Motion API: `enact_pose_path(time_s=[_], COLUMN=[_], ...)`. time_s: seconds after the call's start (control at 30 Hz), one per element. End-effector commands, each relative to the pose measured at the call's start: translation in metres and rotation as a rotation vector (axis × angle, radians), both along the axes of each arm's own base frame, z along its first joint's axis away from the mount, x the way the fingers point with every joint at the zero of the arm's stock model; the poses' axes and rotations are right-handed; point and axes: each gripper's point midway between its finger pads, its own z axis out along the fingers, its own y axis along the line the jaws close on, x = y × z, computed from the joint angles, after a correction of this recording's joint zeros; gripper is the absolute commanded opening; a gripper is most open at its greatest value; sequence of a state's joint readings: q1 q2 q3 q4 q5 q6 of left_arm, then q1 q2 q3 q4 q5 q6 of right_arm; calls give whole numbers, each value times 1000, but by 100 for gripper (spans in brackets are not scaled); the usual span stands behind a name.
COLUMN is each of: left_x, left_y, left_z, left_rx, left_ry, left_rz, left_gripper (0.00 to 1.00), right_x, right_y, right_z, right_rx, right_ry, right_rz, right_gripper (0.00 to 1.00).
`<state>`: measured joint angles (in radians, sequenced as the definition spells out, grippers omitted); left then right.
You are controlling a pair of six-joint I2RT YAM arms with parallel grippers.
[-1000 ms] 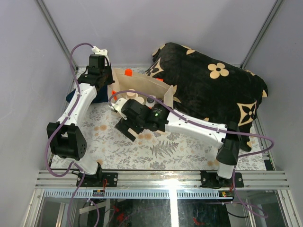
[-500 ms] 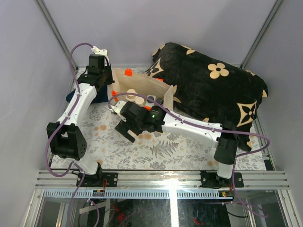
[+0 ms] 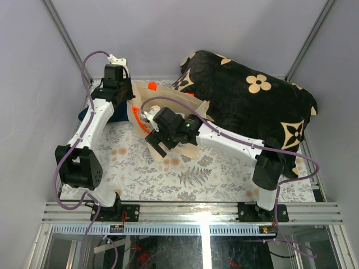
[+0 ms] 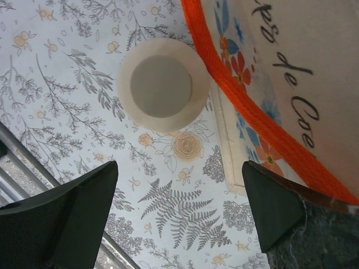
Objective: Place the personal care products into the canvas bag
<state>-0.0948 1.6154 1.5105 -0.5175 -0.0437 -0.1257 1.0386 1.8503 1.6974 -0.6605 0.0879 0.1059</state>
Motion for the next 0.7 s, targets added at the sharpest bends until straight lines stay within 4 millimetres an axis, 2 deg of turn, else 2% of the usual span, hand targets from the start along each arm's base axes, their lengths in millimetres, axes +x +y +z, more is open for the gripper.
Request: enact_pose_path(time_s=[0.0,0.2,0.47,0.67], left_x=[4,6,7,6], left_y=[7,8,11,14], left_z=[12,10,12,13], left_rx=[6,6,7,9], left_ry=[-44,-40,-47,-48], left_rz=[11,11,10,14], left_gripper=[0,0,0,0], right_x=[-1,-2,13,20], right_y=[19,34,41,49], right_z=[8,-4,-21,-27], right_rx=[60,65,15,13], right_ry=[19,55,28,7], right_rz=[43,72,63,68], right_gripper=[100,100,99,100])
